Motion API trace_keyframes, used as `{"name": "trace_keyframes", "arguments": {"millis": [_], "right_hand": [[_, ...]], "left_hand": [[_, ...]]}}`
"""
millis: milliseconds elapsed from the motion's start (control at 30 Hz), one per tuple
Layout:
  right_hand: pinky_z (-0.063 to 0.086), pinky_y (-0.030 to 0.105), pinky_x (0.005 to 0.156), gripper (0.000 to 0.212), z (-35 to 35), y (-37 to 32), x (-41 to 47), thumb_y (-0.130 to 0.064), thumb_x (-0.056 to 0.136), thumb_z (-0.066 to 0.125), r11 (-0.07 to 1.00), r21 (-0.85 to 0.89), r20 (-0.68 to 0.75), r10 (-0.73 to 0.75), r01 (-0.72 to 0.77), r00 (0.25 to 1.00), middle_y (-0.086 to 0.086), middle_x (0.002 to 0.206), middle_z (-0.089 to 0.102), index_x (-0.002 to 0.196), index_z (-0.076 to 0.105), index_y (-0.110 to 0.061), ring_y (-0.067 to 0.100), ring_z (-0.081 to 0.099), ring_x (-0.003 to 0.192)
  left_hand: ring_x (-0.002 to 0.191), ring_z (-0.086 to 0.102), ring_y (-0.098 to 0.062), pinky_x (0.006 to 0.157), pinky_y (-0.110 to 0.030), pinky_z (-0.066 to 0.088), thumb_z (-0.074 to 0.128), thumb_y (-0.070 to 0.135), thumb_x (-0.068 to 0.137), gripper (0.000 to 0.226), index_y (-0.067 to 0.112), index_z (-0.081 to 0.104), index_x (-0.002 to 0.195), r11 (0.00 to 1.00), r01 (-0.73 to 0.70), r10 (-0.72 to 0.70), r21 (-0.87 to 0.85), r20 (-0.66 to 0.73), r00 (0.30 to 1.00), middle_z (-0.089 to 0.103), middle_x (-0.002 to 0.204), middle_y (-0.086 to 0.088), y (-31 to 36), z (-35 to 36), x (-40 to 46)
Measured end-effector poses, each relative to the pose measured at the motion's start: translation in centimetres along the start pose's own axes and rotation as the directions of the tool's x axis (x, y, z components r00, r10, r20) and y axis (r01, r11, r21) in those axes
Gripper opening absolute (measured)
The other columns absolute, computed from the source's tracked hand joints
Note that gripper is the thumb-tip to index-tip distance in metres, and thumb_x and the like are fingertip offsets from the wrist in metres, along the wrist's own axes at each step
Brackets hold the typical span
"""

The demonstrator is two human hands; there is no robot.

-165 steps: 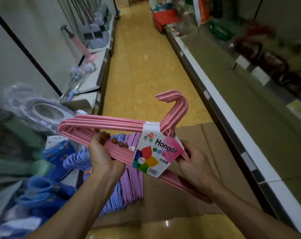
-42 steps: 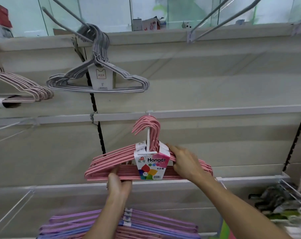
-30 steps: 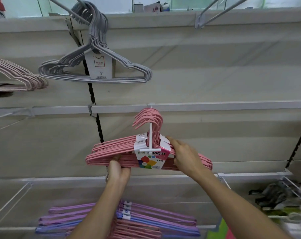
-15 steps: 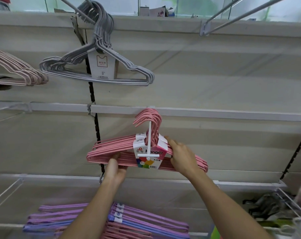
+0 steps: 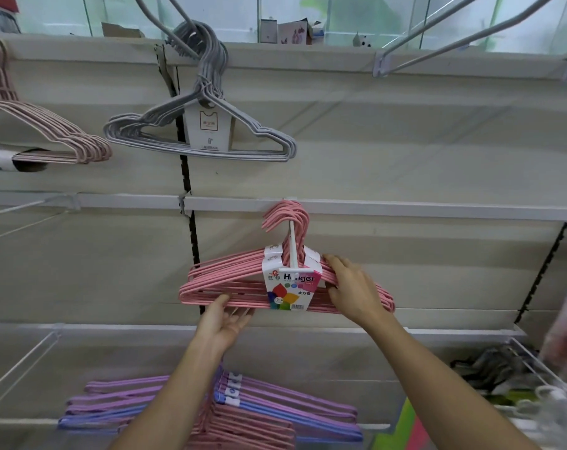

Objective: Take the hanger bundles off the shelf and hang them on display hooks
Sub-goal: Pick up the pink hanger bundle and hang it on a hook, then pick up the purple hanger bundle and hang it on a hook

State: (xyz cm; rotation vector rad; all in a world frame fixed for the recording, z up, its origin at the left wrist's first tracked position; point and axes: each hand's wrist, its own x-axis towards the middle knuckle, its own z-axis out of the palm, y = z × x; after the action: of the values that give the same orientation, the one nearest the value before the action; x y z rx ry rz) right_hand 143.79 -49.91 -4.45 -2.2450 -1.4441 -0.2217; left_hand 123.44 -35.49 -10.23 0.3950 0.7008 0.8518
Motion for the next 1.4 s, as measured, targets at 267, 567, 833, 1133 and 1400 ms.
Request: {"name": "trace_keyframes", "arguments": {"millis": [267,567,833,1133,1400], "right_hand": [[0.044,0.042,0.101,0.046,-2.5,-1.4,-5.2,-0.025,0.097,0.055,0.996,0.057,-0.123,0.079,-0.073,0.989,0.006,0.135,0.058,0.142,0.049,-0.018,0.03,0.054,0.121],[0.051,0.043,0.088,0.029,-7.3,-1.4,-13.5,-0.027,0.095,0.058,0.982,0.15,-0.297,0.157,-0.116,0.942,0.002,0.115,0.068,0.123,0.063,-0.019,0.026,0.064,0.102],[0.053,0.039,0.085,0.024,-15.3,0.2,-20.5,-0.028,0.097,0.057,0.971,0.185,-0.418,0.218,-0.152,0.882,-0.008,0.101,0.071,0.118,0.067,-0.022,0.014,0.066,0.091],[0.057,0.043,0.08,0.024,-23.7,8.5,-31.6,-0.031,0.095,0.056,0.947,0.119,-0.539,0.313,-0.297,0.782,-0.009,0.098,0.072,0.115,0.067,-0.023,0.011,0.067,0.087],[0.057,0.036,0.079,0.02,-31.1,18.3,-43.2,-0.024,0.098,0.059,0.885,0.148,-0.582,0.44,-0.442,0.684,-0.007,0.092,0.069,0.112,0.068,-0.014,0.011,0.065,0.081]], "left_hand": [[0.108,0.061,-0.031,0.093,-0.043,0.049,0.054,0.009,0.098,0.01,0.006,0.063,0.102,0.982,0.084,-0.095,0.171,0.058,0.994,0.066,0.11,-0.011,-0.3,-1.6,-4.7],[0.082,0.06,-0.025,0.079,-0.038,0.049,0.055,0.012,0.098,0.014,0.006,0.064,0.106,0.883,-0.041,-0.095,0.467,0.264,0.96,0.063,0.089,-0.007,-3.3,-1.4,-12.7],[0.077,0.064,-0.026,0.076,-0.038,0.05,0.051,0.011,0.101,0.018,0.006,0.067,0.105,0.669,-0.268,-0.18,0.693,0.501,0.847,0.066,0.087,-0.008,-10.6,2.8,-17.3],[0.072,0.066,-0.024,0.072,-0.036,0.054,0.053,0.012,0.101,0.017,0.009,0.069,0.099,0.51,-0.492,-0.374,0.705,0.697,0.612,0.069,0.081,-0.008,-23.4,10.0,-23.8],[0.07,0.064,-0.021,0.068,-0.032,0.052,0.052,0.008,0.101,0.018,0.007,0.068,0.094,0.482,-0.579,-0.499,0.658,0.749,0.436,0.068,0.076,-0.003,-37.0,15.2,-32.3]]}}
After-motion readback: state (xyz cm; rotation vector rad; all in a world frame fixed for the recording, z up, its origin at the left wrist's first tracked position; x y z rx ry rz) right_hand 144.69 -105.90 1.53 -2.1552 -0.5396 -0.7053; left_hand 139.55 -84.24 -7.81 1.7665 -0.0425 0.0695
